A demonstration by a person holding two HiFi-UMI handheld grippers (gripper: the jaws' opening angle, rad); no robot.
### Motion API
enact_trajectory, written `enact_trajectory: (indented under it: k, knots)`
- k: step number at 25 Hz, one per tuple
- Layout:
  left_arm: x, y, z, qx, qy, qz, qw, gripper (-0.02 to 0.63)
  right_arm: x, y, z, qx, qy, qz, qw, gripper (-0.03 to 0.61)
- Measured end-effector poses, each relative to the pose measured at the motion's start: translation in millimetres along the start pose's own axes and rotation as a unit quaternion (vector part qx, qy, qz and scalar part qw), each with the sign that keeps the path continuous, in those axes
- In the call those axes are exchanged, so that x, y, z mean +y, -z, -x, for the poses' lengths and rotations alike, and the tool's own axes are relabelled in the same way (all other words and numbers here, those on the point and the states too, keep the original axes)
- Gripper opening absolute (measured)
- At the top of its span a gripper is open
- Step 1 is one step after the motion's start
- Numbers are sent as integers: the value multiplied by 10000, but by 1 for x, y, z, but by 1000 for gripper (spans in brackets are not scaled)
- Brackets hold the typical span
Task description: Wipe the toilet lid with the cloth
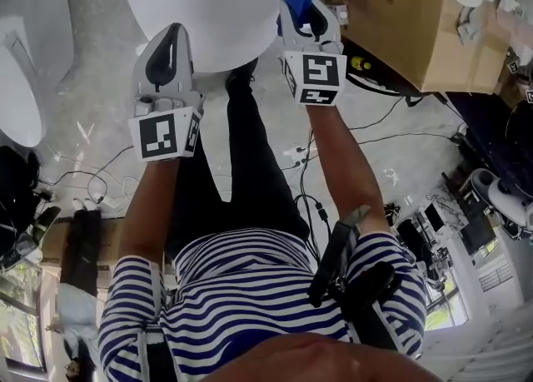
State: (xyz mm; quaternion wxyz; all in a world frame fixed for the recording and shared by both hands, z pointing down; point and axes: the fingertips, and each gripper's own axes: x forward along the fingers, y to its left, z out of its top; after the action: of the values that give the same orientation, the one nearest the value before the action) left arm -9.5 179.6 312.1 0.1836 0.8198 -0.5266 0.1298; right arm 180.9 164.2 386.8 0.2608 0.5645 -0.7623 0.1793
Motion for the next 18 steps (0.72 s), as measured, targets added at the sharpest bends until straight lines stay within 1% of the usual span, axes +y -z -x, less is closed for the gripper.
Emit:
enact_trajectory:
  k: [3,6,12,18]
  knots:
    - [-12,6,-8,57,21,-55,10000,2,-17,22,0,107,76,-49,9999,115]
    - [-18,14,-15,110,20,-92,9999,2,-21,50,-8,251,69,-81,9996,115]
    - [-11,37,-18,249,-29,-157,9996,2,-4,106,-35,599,-41,-163,9981,115]
    - [6,56,-11,354,-118,-117,9992,2,14,128,-50,748,-117,-166,9970,115]
